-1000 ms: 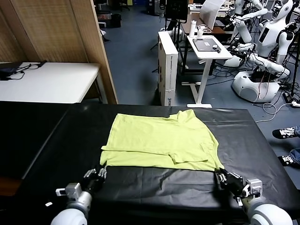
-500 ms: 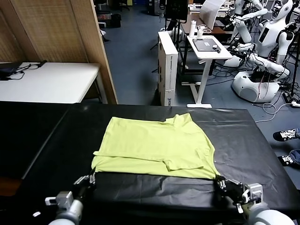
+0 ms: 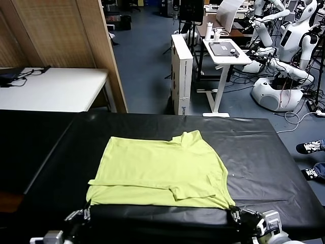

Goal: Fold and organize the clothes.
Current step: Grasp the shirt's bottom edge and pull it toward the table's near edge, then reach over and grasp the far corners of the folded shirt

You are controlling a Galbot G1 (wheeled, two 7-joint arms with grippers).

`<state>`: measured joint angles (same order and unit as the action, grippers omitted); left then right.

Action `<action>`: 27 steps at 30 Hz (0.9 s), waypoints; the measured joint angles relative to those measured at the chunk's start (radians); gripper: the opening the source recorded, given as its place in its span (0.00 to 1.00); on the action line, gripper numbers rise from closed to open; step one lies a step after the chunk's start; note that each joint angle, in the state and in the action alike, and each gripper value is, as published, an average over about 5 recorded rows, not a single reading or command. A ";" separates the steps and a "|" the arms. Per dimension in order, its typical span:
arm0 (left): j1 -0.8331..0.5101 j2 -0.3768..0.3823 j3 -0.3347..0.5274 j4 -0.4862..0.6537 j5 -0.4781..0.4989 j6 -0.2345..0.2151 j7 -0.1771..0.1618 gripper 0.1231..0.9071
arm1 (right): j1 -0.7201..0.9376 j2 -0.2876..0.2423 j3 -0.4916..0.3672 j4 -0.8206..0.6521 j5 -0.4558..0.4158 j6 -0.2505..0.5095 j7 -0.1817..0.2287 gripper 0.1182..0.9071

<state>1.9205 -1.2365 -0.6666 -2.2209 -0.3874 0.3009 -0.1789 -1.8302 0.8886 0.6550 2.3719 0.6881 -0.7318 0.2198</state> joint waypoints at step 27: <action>-0.140 0.028 -0.072 -0.049 -0.179 0.189 -0.025 1.00 | 0.312 -0.080 -0.032 -0.049 0.153 -0.005 -0.057 1.00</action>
<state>1.7809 -1.2088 -0.7389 -2.2697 -0.5660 0.4894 -0.2043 -1.5179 0.8086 0.6233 2.3226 0.8413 -0.7366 0.1625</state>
